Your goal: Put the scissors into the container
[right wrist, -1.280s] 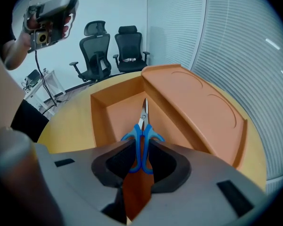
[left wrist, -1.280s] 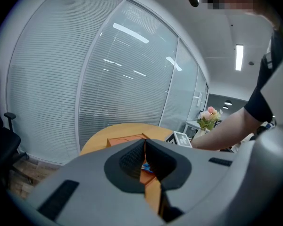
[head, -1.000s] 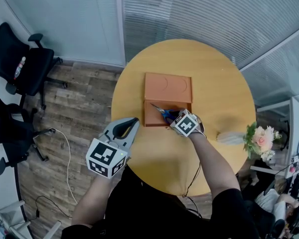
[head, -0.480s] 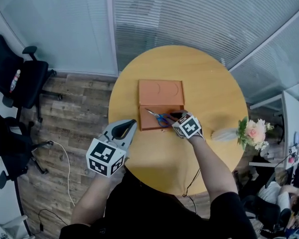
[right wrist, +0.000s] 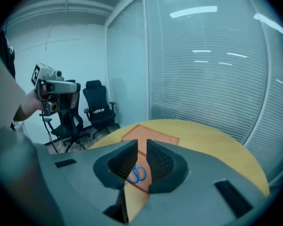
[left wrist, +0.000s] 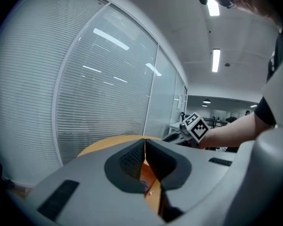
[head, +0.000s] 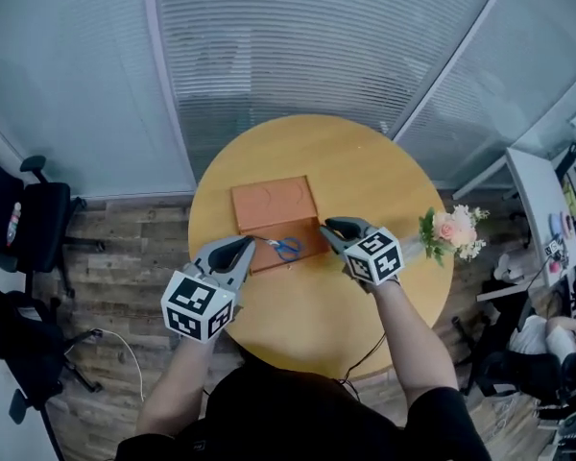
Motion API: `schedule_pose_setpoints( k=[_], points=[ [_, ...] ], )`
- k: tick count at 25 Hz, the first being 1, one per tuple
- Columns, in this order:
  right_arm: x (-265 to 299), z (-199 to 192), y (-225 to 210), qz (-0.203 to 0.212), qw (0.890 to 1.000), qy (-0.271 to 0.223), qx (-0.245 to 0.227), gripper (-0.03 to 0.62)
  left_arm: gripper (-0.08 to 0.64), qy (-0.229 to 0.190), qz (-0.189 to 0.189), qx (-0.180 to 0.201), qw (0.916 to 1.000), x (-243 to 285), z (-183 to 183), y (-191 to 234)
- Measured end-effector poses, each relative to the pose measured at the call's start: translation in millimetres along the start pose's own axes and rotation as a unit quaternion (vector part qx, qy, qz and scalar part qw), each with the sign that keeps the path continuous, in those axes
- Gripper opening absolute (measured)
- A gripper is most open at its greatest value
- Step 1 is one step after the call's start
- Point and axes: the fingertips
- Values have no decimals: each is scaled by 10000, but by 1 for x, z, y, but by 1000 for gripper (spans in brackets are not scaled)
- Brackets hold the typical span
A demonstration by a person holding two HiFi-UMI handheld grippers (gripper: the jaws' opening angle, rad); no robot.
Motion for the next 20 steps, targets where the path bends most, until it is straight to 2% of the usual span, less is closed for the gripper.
schedule_pose_setpoints(
  k=[6,12,16,20],
  points=[
    [-75,14,4,-250,9928,-1071,477,64,14,-4,-80,283,9996,4,27,-20],
    [-156,19,1,-476,9670,-2284,1022,43,15,-89,110,572,9983,-3,56,-54],
    [-205,14,0,-730,9524,-2782,1014,38,15,-326,186,707,9968,-4,77,-78],
    [-246,17,2,-1161,9396,-3130,754,35,15,-509,353,775,9951,-9,90,-90]
  ],
)
Point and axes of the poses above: the fingertips, and each gripper's own axes: x forward along the fingers, y to its left, z out of its top, and after that the axes turned 10 degrees about y, right-handed
